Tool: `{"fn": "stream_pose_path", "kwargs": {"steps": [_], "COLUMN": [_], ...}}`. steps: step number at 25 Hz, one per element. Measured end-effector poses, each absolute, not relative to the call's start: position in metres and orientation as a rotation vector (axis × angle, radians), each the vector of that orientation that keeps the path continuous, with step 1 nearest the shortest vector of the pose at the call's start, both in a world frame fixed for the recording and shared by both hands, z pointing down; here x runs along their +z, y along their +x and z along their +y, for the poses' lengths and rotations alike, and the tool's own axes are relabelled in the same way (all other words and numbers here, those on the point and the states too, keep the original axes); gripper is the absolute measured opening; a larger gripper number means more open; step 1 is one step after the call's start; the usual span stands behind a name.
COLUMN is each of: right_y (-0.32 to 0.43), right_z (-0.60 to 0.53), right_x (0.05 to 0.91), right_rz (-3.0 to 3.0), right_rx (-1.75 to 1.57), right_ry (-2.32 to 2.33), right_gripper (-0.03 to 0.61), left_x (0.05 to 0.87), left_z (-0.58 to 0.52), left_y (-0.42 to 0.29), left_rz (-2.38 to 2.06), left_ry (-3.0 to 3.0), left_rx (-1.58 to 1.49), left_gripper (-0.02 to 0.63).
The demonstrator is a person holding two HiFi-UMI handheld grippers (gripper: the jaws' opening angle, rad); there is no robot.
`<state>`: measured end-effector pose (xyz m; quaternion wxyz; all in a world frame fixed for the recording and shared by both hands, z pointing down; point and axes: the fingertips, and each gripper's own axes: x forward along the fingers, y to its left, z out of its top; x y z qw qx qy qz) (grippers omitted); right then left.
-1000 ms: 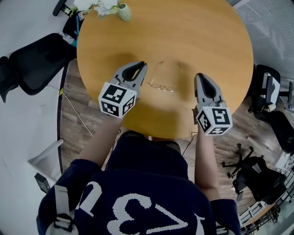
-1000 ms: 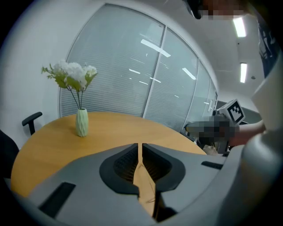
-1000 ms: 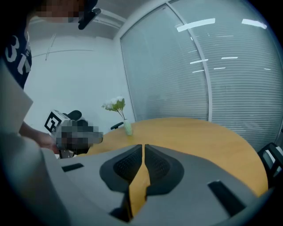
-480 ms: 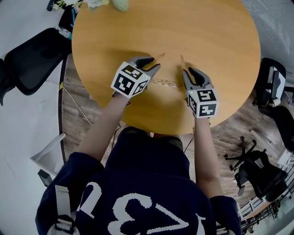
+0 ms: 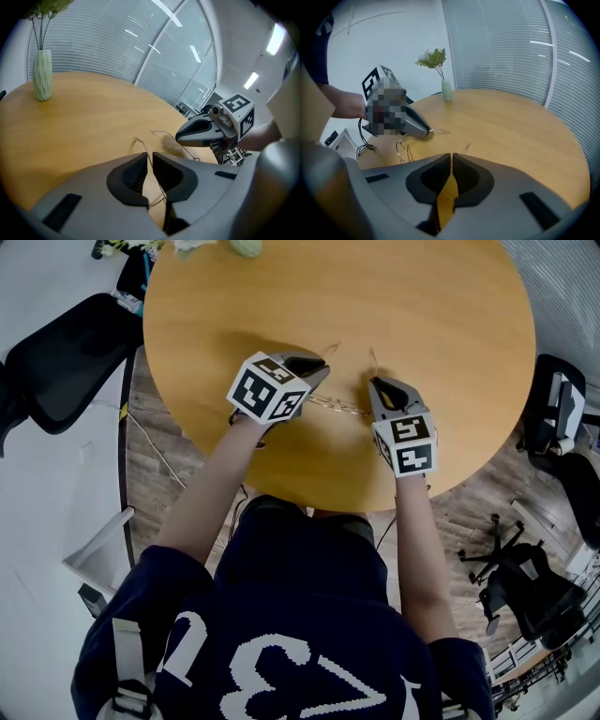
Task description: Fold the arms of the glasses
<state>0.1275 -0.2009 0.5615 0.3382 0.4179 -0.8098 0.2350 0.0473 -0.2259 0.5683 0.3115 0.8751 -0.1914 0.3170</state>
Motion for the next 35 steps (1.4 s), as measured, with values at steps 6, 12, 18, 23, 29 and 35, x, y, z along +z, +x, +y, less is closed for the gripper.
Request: {"fn": "stream_pose_path", "kwargs": {"steps": [6,12,18,23,29,35], "right_y": [0.099,0.086,0.099,0.093,0.063,0.050], "right_z": [-0.195,-0.196,-0.194,-0.181,-0.170,-0.154], "right_x": [0.562,0.558,0.552,0.564,0.565,0.567], "right_rz": [-2.169,-2.206,-2.184,-2.136,-2.161,-2.146], "right_rx": [0.523,0.508,0.621,0.595,0.394,0.257], "right_ry": [0.879,0.815,0.904,0.846,0.580,0.260], "right_gripper": [0.029,0.029,0.137,0.057,0.032,0.034], "left_x": [0.566,0.566,0.567,0.567,0.562,0.562], "left_z": [-0.230,-0.232,-0.233,-0.233,-0.233,-0.228], "left_y": [0.046,0.044,0.042,0.041,0.041,0.042], "left_rz": [-0.518,-0.546,-0.571,-0.573,-0.574,-0.506], "left_ry": [2.294,2.265,2.248,2.241,2.328,2.381], "left_rx": [0.765,0.746,0.744,0.725,0.777,0.825], "left_gripper": [0.023,0.023,0.023,0.023,0.023,0.025]}}
